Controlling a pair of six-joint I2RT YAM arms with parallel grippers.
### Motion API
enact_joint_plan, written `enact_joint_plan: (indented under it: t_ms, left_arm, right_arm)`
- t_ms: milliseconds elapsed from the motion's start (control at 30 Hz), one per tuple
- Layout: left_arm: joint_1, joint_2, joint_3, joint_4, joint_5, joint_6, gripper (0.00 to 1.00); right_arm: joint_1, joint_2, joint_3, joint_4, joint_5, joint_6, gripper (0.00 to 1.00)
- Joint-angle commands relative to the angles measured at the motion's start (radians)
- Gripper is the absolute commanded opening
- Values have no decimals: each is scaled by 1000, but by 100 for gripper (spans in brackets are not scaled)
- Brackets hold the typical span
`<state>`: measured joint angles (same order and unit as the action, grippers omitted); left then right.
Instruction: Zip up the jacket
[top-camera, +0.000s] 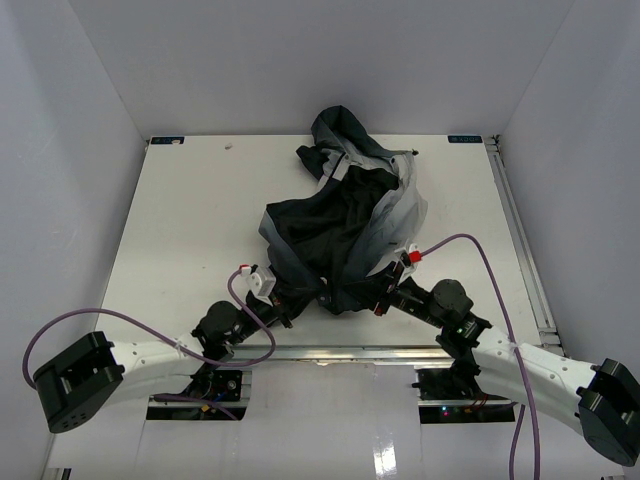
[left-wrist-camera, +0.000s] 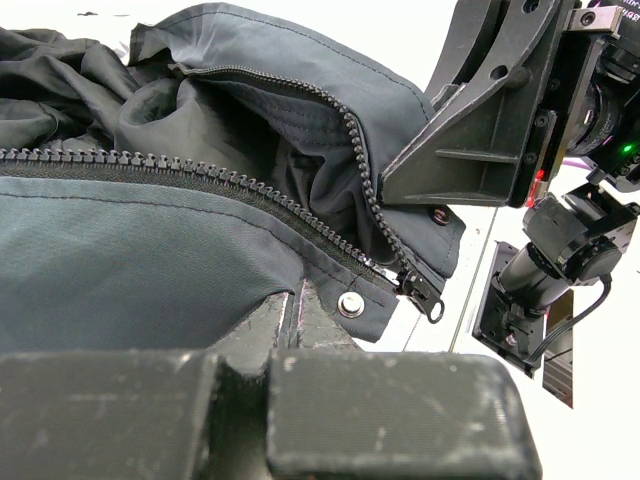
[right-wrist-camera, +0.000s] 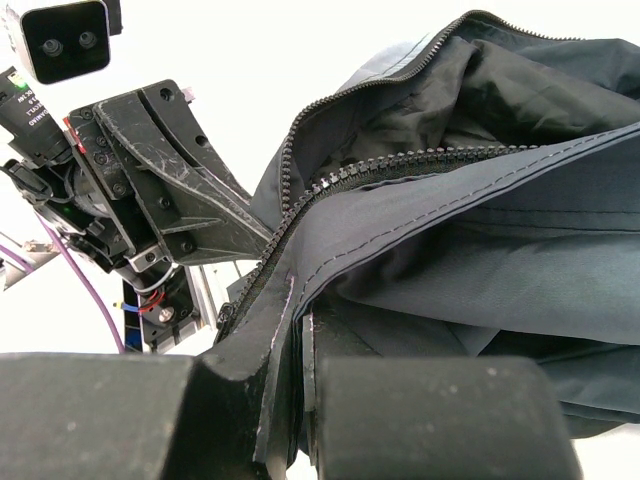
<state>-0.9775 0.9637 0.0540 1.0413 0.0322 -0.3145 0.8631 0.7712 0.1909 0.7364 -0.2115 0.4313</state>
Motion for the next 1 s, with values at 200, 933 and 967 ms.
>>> enact_joint_plan:
  t_ms: [200, 933, 967]
  left_arm:
    - [-1, 1, -45, 121, 6, 9, 0]
    - [-1, -149, -109, -123, 11, -270, 54]
    - [-1, -158, -119, -144, 15, -293, 55]
  right_arm:
    - [-10, -15, 26, 69, 55, 21, 8]
    - [-16, -80, -5, 3, 114, 4, 8]
    - [-16, -91, -6, -9, 125, -1, 8]
